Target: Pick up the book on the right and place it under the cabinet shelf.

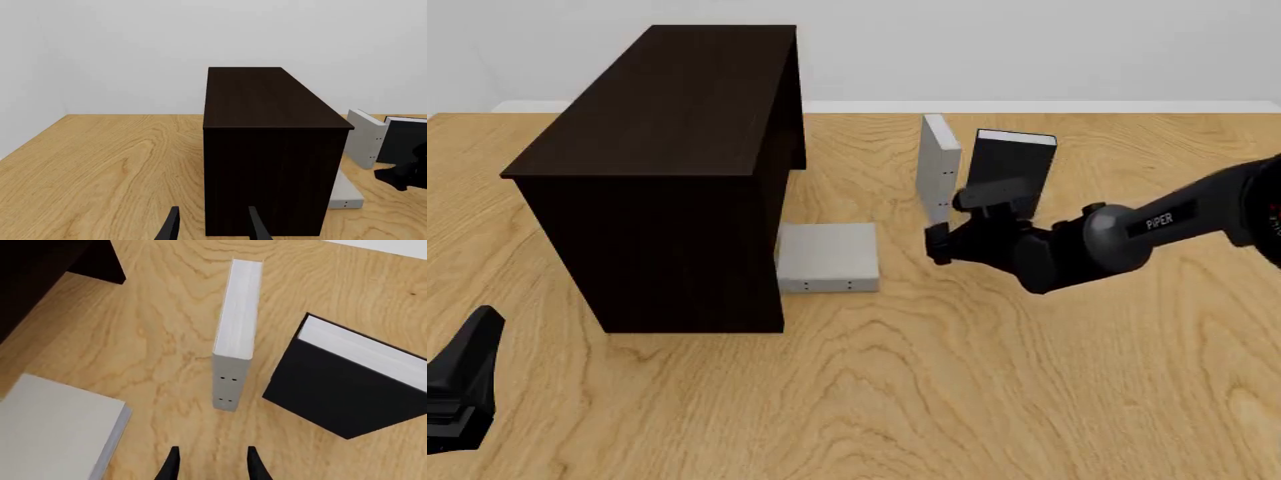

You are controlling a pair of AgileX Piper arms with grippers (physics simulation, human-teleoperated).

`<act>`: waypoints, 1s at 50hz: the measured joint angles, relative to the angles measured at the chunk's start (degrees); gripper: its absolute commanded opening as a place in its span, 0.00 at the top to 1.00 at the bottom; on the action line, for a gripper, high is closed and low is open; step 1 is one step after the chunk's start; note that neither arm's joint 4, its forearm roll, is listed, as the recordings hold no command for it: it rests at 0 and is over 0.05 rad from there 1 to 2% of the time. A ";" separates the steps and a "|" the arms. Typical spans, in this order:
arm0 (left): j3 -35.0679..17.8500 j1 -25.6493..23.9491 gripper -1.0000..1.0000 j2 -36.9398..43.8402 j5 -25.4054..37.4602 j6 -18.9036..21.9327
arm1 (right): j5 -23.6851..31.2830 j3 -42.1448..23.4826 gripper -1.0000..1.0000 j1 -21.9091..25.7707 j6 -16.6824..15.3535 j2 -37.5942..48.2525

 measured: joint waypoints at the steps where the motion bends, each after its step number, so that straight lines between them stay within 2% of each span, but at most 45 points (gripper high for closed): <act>1: 0.00 0.00 0.00 0.00 0.00 0.00 | 0.04 -0.10 0.00 0.15 0.04 0.12; 50: 0.00 0.00 0.00 0.00 0.00 0.00 | 3.85 -7.42 0.00 5.80 1.32 6.18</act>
